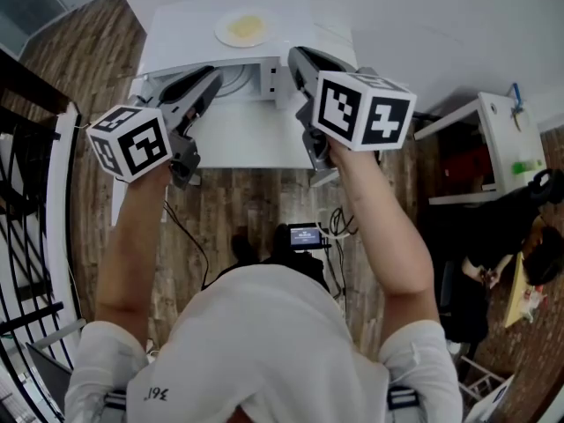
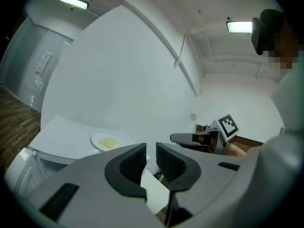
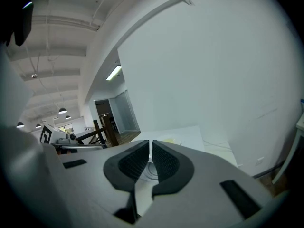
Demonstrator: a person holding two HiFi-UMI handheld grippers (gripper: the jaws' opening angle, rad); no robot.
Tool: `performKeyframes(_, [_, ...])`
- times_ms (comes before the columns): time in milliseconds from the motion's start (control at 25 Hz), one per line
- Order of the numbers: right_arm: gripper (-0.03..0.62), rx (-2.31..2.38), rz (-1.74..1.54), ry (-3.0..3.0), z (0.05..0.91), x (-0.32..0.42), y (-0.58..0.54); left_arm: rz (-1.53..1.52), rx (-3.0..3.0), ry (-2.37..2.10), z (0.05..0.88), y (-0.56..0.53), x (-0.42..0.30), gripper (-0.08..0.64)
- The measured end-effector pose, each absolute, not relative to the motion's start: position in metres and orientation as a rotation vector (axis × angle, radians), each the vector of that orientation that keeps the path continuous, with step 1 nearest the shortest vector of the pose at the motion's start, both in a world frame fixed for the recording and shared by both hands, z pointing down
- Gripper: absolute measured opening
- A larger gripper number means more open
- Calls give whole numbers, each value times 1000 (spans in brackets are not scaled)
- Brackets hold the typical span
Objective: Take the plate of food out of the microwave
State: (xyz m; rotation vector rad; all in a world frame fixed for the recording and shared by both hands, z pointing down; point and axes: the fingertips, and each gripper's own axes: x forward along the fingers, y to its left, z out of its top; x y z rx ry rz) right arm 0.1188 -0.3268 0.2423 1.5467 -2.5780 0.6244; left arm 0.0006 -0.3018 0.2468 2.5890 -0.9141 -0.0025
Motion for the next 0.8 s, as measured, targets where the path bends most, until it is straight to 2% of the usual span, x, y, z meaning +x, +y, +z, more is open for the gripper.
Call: performKeyframes(800, [3, 1546, 592, -2534, 291, 132, -261, -58, 2480, -876, 306, -232, -5, 66])
